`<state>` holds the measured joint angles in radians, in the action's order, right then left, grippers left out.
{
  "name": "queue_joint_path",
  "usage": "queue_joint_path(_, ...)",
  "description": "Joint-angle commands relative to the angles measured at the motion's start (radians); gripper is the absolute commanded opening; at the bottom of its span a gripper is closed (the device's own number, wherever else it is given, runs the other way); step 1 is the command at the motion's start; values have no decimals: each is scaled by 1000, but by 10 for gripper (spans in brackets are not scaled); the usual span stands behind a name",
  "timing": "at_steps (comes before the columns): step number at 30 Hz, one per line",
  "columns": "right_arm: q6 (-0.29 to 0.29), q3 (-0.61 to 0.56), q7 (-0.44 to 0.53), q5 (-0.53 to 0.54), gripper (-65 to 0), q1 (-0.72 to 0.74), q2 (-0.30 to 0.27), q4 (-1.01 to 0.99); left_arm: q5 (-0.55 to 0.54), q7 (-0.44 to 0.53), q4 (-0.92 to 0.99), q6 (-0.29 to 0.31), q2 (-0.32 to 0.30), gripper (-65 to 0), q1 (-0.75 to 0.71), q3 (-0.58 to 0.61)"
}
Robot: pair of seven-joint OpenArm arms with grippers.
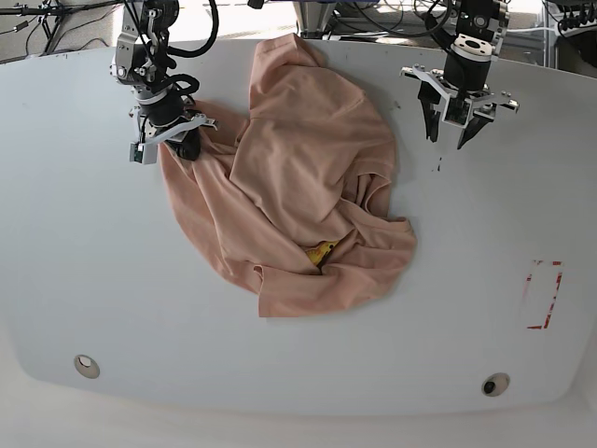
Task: Fold the T-shirt properly
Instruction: 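Pull the grasped shirt edge back with the right gripper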
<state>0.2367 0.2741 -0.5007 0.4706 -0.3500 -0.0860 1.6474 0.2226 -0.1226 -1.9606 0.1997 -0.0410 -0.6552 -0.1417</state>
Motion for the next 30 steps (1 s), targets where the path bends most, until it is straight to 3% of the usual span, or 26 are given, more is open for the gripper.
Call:
queue_joint_path(1,2,2,7,-5,-650,1,-5,28,-17,4,-15,-5,-1,-397,2,-7)
queue_joint_path(21,-47,-23,-40,11,-644,-67,43,273,3,45,-21,-4,-1,-393,-2,5)
queue_joint_path(30,-17,-53,-41,15,-648,-113,36,374,-1,42,-2,-2,-2,-393,70,18)
